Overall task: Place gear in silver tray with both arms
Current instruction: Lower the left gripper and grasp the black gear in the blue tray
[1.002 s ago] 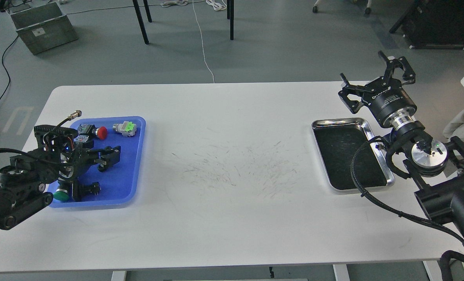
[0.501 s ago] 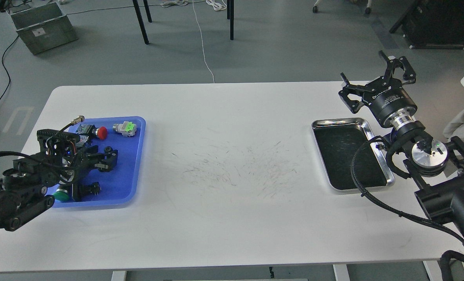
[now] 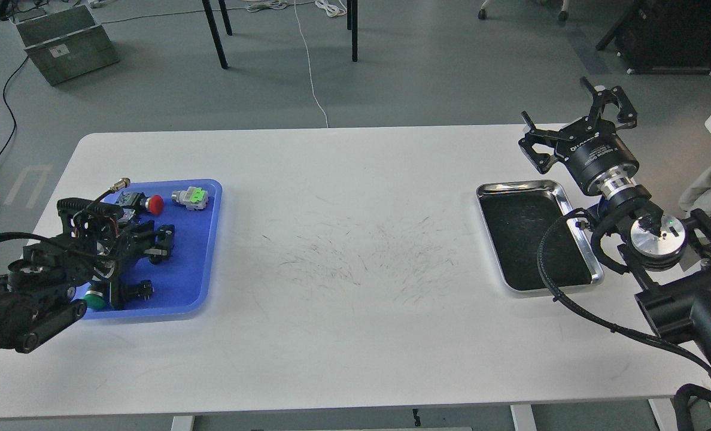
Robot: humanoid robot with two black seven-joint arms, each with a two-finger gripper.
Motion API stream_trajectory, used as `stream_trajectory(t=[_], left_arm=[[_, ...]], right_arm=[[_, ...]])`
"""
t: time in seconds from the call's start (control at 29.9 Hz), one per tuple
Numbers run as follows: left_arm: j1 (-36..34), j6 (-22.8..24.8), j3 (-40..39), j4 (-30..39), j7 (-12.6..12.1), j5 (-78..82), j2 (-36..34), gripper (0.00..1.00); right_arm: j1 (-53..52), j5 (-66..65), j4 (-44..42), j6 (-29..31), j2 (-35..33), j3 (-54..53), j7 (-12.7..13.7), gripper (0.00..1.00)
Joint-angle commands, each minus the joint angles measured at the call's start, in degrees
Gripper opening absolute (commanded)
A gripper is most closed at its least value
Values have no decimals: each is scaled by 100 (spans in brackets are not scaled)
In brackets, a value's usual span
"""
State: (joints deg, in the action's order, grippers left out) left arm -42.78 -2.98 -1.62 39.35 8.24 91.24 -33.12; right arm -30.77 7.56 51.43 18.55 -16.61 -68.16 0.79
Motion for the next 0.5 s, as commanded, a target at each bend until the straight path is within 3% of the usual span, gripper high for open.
stream_trajectory(t=[0.0,0.27,0.47], left_arm=[[15,17,-5,2,55,-28,-28,9],[-177,35,-22,160,126,-54,-141,6],[-1099,420,-57,1520,29,-54,-1107,6]], right_arm=[[-7,0,-1,0,0,5,1,99],[-43,-9,-54,9,0,13,1,99],[-104,-9,-212,9,0,22,1,99]])
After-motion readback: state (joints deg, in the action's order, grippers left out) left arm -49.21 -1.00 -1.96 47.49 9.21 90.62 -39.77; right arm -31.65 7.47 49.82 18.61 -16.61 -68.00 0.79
